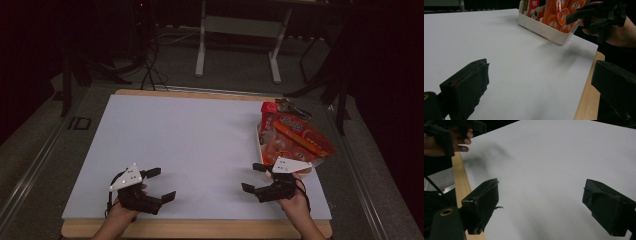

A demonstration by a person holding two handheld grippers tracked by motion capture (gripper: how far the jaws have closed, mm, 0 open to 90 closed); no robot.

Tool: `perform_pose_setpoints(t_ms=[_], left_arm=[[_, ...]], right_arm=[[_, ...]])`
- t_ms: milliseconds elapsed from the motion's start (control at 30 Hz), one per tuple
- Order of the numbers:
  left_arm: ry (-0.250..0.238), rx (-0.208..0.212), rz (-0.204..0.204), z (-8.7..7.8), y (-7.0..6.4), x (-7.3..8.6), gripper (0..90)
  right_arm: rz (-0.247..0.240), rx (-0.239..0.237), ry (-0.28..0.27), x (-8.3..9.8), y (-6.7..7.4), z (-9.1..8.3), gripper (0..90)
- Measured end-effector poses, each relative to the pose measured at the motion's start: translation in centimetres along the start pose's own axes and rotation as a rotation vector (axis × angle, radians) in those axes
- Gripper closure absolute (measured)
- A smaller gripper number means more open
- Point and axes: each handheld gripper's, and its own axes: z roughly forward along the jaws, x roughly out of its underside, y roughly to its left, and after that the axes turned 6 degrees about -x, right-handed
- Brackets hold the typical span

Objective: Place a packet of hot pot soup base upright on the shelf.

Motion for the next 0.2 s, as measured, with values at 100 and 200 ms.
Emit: perform_pose_setpoints(t_ms=[100,200], left_arm=[[0.000,0.000,0.003,0.00,-0.03,0.01,1.8],[0.001,0.000,0.006,0.02,-0.03,0.02,1.8]], right_arm=[[0.004,0.000,-0.007,0.01,-0.07,-0.05,13.3],[-0.003,-0.004,-0.002,0.00,0.01,0.09,13.3]])
